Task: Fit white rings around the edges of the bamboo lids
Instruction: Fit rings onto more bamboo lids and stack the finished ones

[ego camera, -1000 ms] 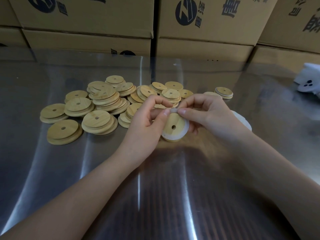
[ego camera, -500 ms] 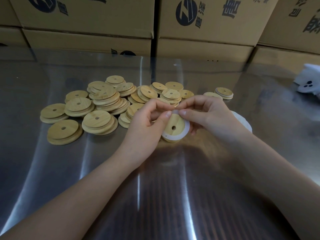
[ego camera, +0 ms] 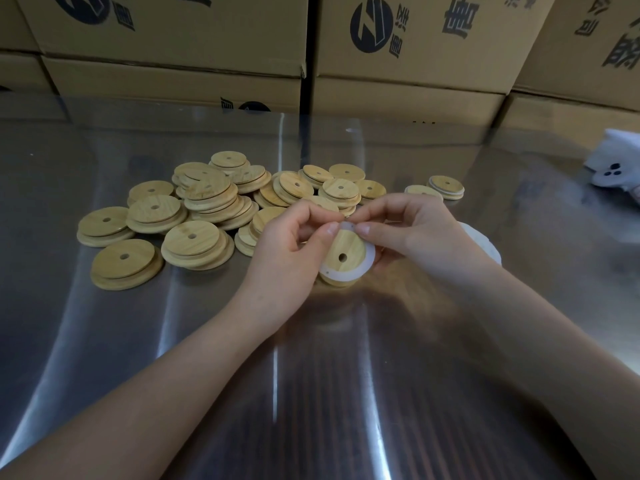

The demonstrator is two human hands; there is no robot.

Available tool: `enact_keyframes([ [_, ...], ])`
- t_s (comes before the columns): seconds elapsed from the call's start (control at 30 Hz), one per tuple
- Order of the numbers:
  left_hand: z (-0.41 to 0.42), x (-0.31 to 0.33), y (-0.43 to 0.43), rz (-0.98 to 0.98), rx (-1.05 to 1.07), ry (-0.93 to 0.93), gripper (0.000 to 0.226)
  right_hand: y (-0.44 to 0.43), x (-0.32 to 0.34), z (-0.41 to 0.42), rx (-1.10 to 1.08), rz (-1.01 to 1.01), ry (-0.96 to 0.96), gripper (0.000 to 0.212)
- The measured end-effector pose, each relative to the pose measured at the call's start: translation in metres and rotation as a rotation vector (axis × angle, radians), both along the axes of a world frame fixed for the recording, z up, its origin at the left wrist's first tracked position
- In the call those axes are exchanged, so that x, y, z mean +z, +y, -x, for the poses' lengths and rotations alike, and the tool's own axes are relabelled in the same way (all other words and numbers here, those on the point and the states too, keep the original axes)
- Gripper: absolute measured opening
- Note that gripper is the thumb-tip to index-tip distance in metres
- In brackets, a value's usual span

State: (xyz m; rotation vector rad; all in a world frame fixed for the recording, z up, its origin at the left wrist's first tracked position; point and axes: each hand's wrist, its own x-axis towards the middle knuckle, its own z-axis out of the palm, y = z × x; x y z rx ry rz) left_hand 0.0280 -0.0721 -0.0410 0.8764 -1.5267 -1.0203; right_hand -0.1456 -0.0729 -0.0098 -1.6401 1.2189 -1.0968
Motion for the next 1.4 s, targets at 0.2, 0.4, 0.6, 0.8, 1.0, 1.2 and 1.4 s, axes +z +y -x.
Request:
enact_keyframes([
  [0.2,-0.002,-0.002,-0.001,0.011,0.003,-0.06,0.02,0.0,-0.002,-0.001,-0.01,-0.018,-0.013,0.018],
  [0.4,-0.003,-0.002,-0.001,0.079,-0.011,-0.115,0.021,0.0,-0.003,-0.002,-0.016,-0.038,-0.015,0.013],
  [0.6,-0.002,-0.001,0.002,0.081,-0.023,-0.185,0.016,0.0,-0.003,-0.002,-0.017,-0.034,-0.014,0.014],
  [0.8,-0.002,0.001,0.006,0.163,-0.007,-0.283,0.016,0.001,-0.001,-0.003,0.017,-0.012,-0.004,0.015],
  [1.0,-0.002,0.0,0.007,0.215,0.001,-0.283,0.017,0.003,0.004,0.001,0.102,-0.002,0.027,0.015],
  [1.2,-0.002,-0.001,0.006,0.275,-0.001,-0.268,0.012,0.001,0.009,0.008,0.144,0.011,0.056,0.018],
  [1.4,-0.002,-0.001,0.006,0.275,-0.002,-0.235,0.01,0.001,0.01,0.011,0.203,0.054,0.102,0.018],
])
